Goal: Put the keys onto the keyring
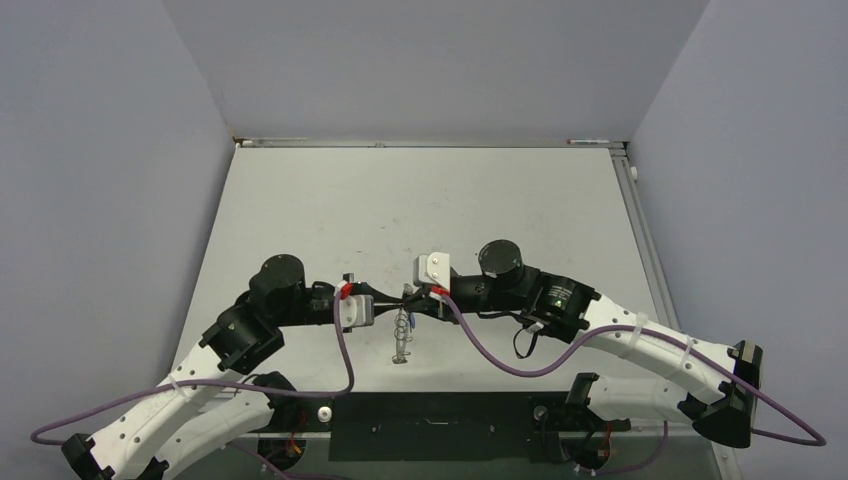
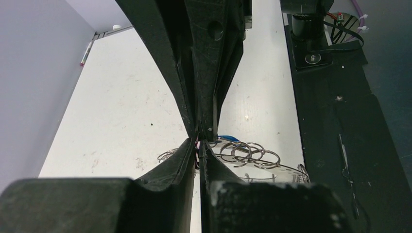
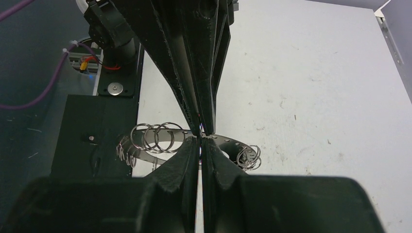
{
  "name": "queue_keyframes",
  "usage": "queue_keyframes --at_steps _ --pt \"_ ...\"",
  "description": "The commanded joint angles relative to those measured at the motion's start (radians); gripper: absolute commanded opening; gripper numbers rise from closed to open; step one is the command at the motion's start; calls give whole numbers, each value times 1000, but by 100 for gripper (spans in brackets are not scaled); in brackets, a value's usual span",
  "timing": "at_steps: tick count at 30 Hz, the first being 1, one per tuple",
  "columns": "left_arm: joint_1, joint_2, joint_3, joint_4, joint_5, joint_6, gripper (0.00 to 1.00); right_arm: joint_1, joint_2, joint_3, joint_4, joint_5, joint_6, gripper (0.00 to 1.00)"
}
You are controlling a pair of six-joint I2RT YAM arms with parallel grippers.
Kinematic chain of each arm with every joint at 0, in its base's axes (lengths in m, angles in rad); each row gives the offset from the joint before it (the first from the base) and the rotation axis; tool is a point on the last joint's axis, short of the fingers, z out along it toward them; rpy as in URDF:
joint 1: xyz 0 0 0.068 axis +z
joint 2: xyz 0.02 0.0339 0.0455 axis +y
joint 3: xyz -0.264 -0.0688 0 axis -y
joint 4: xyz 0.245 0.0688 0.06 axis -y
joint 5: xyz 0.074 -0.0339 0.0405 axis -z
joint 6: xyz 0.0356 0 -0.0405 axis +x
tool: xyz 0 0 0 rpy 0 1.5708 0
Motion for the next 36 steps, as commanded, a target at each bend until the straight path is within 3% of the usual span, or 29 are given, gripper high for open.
queue_keyframes --at_steps 1,7,9,10,12,15,22,27,36 --pt "-7 -4 19 30 48 1 0 10 -3 59 52 -25 -17 5" --pt "-10 -11 9 68 67 -35 0 8 -7 53 80 -2 -8 5" --pt "-7 -36 -16 124 47 -66 0 9 -20 40 104 23 6 17" --pt "-3 -53 -29 152 41 -79 0 8 -31 32 116 33 11 29" --pt "6 -81 -52 192 42 -103 0 5 -49 19 134 45 21 43" --pt "38 -115 -84 260 75 -153 0 -8 -80 2 157 59 32 51" --pt "109 -155 -170 491 175 -308 0 -73 -167 -58 238 -45 76 50" --pt "116 -177 -198 547 193 -352 0 -106 -144 -55 239 -197 95 46" --pt "126 -203 -237 642 230 -421 0 -114 -74 -44 240 -310 103 35"
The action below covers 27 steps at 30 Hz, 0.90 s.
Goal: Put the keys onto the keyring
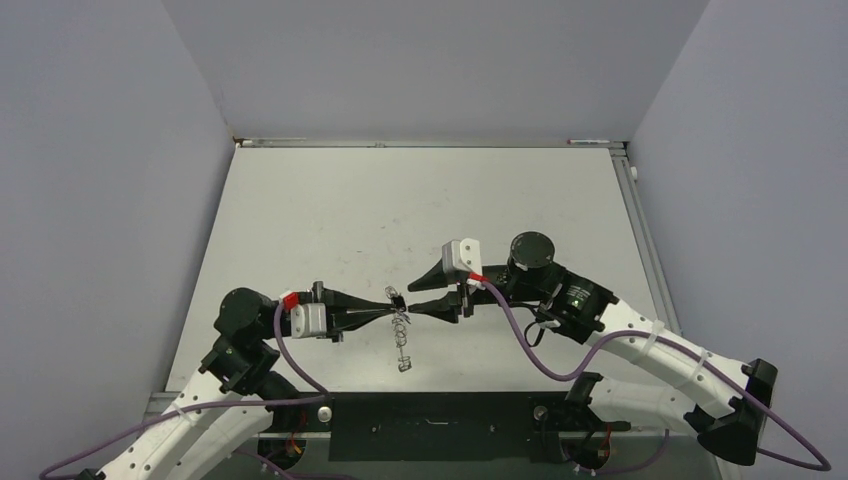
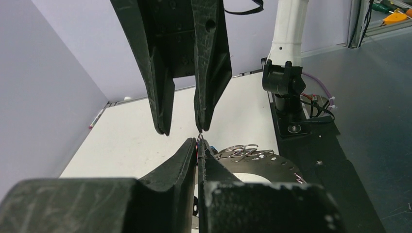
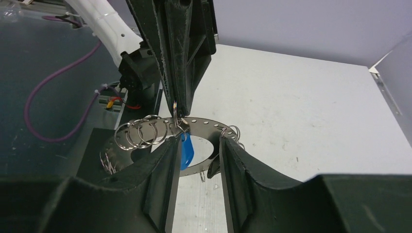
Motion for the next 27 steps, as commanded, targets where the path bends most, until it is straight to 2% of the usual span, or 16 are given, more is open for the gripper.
queue_keyframes --at_steps 1,7,11,16,21,27 --pt "9 -10 -2 133 38 -55 0 -8 22 13 51 -119 9 34" --pt "14 -10 -11 168 54 -83 0 -9 59 24 52 -163 17 31" --pt "14 -8 -17 189 64 -99 0 -8 72 17 113 -173 34 24" --pt "14 -6 -20 196 63 -99 0 -8 85 18 128 -184 41 25" --pt "14 -12 -22 193 54 -99 0 -12 55 12 103 -151 26 30" --pt "16 -14 -26 216 35 -134 0 -16 47 -3 133 -155 45 31"
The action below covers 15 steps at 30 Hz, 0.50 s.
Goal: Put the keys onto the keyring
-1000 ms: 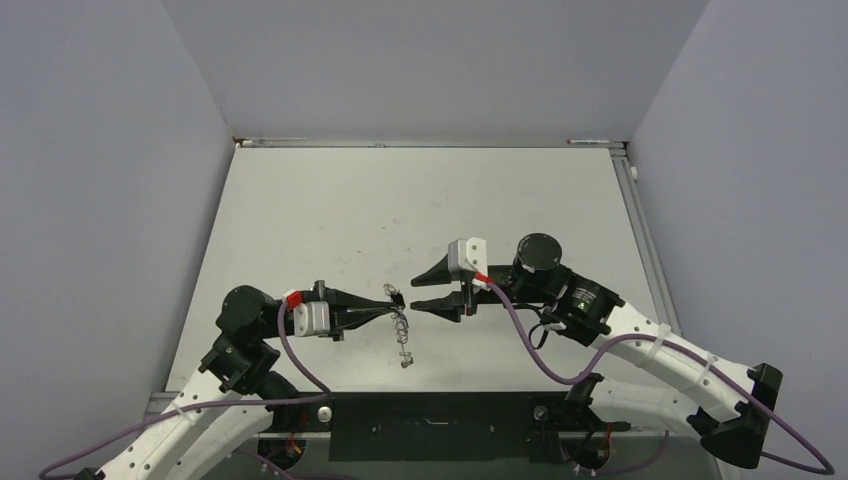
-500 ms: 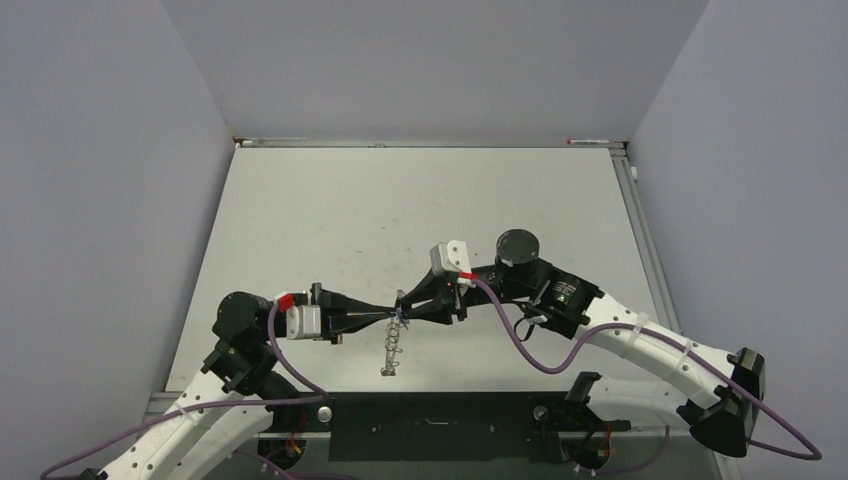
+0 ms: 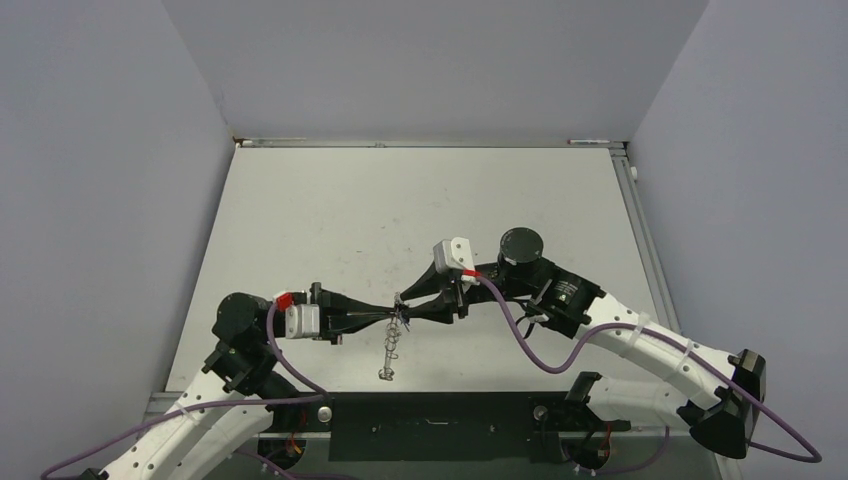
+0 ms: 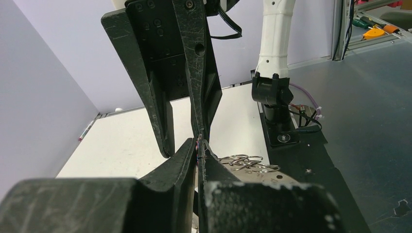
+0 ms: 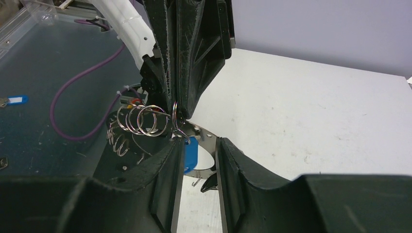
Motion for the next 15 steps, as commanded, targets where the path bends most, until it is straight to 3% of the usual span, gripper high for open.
queue_keyframes --at_steps 1,15 --pt "8 -10 6 97 -23 -39 0 -8 -24 -4 87 -21 11 31" --pt "12 -10 -6 133 -54 -65 0 -7 0 1 121 -53 25 33"
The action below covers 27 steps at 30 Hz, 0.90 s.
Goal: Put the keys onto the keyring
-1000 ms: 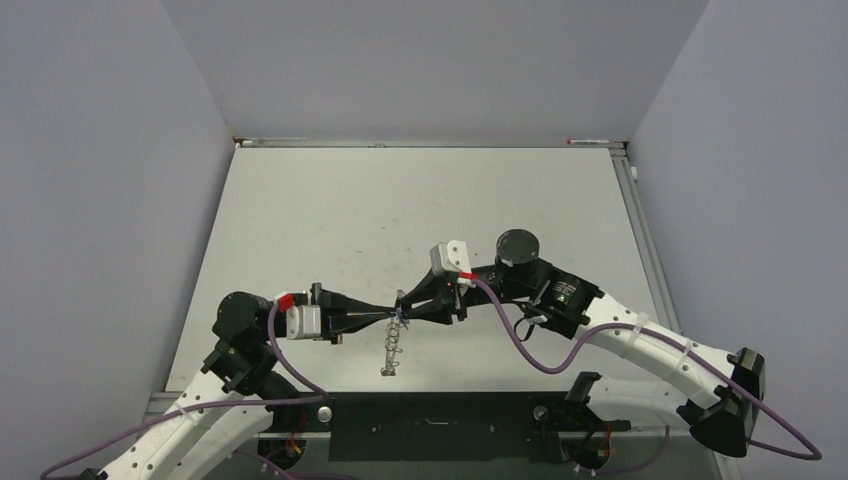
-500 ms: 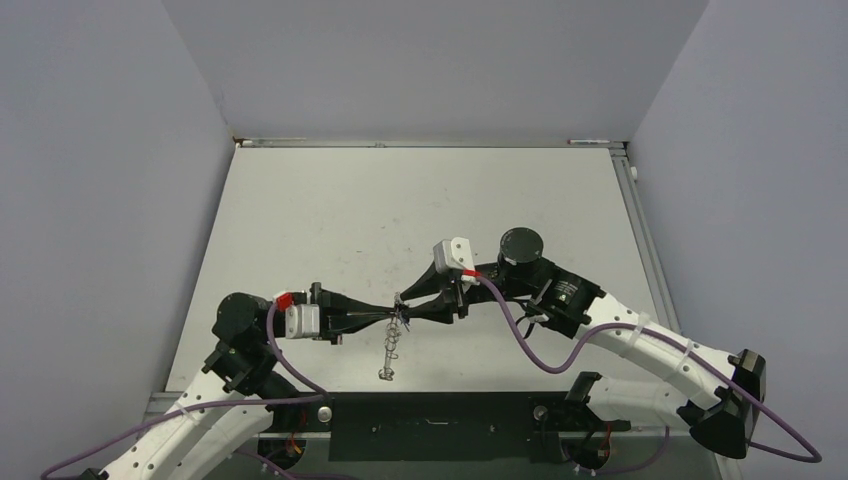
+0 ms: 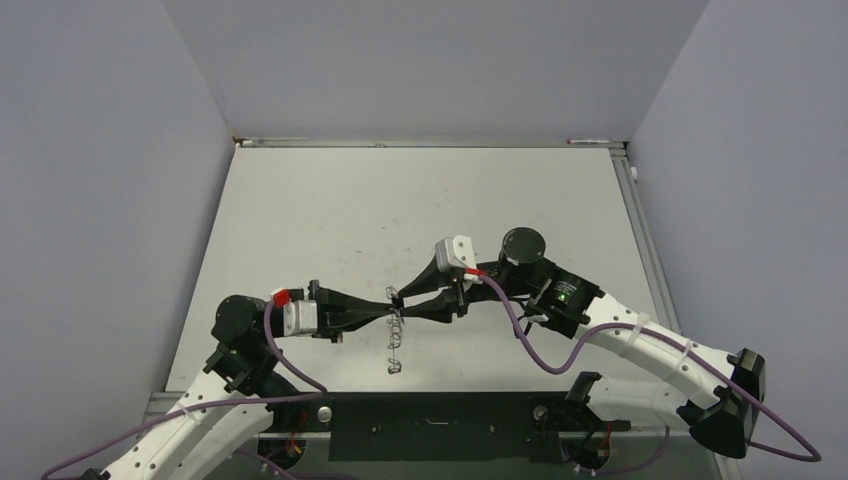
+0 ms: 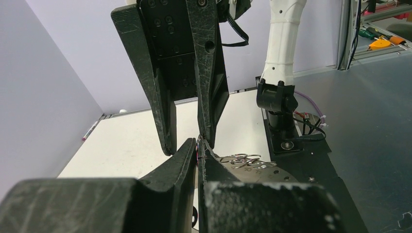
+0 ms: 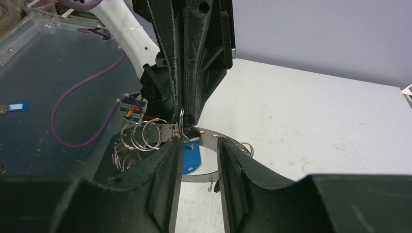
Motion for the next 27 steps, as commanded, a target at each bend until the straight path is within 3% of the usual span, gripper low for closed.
queue_keyframes --at_steps 1,27 --pt "8 -7 8 82 -26 -19 0 -7 3 6 62 -49 -1 33" --pt "15 7 2 125 -47 -47 0 -6 29 18 110 -61 25 30"
